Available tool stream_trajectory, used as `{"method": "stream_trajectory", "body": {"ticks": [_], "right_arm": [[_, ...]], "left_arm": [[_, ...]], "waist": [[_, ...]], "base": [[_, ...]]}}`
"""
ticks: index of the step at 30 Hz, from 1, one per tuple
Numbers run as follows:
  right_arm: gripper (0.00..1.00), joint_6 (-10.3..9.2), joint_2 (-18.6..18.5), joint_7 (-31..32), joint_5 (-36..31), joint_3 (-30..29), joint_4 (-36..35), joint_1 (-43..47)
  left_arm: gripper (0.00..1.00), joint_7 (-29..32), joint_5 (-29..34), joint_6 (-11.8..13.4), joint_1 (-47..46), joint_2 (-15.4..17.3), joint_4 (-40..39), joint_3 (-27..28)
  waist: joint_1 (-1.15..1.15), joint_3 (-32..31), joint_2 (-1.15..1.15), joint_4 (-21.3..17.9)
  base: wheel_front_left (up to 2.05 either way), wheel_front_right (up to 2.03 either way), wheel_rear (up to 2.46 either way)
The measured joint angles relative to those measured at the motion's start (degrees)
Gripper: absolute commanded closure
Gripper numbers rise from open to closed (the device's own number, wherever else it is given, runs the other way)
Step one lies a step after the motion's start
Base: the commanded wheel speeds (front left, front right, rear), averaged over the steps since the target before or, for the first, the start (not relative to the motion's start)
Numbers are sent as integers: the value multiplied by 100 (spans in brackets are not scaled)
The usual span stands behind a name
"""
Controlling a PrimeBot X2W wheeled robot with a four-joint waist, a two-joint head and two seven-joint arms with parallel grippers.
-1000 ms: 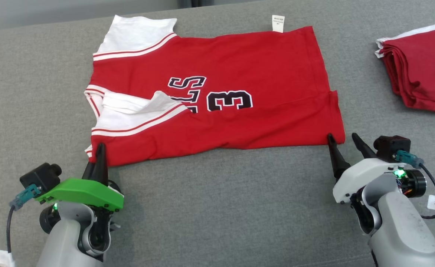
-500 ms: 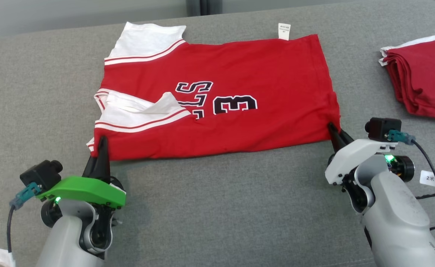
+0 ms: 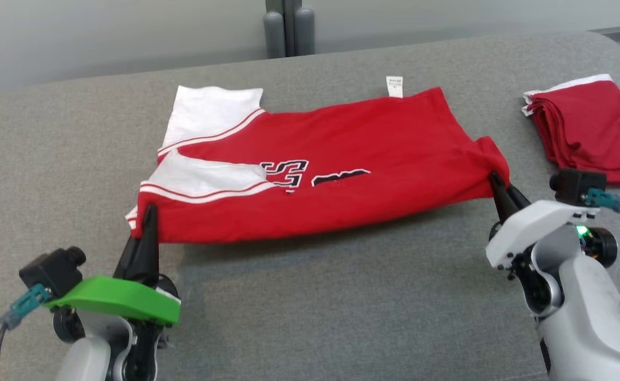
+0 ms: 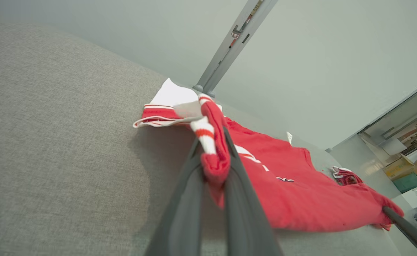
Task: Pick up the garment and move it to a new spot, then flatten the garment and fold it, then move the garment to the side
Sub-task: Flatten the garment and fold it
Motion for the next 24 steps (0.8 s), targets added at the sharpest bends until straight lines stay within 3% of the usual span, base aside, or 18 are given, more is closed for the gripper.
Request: {"method": "stream_trajectory", "body": {"ticks": [8,15,16,17,18,19,20,24], "right_arm": [[100,0,0,516,12,-177,-1416,1683],[100,1,2,417,296,-164,-1559,2390],[95,1,2,398,323,-166,-1519,2402],[77,1,3,372,290,-169,-1472,2412],[56,2,5,326,199,-177,-1444,2416],[0,3,9,272,131,-197,-1425,2416],[0,3,7,254,98,-216,-1408,2416],[0,2,-2,142,-11,-282,-1384,2414]], "left_arm": [[100,248,-148,347,1277,-3,-815,-62],[100,176,-229,427,1794,-37,-623,-80],[100,176,-204,435,1800,-31,-567,-94],[100,175,-180,442,1806,-18,-493,-99],[80,176,-171,442,1806,1,-444,-111],[37,172,-104,443,1805,29,-404,-134],[0,155,-51,444,1804,47,-382,-147],[0,70,223,450,1723,224,-348,-214]], "waist": [[0,-162,0,46],[0,-151,0,11],[0,-151,0,6],[0,-151,0,-1],[0,-152,0,-8],[0,-153,0,-12],[0,-154,0,-13],[0,-161,0,-17]], "base": [[0,0,0],[0,0,0],[0,0,0],[0,0,0],[0,0,0],[0,0,0],[0,0,0],[0,0,0]]}}
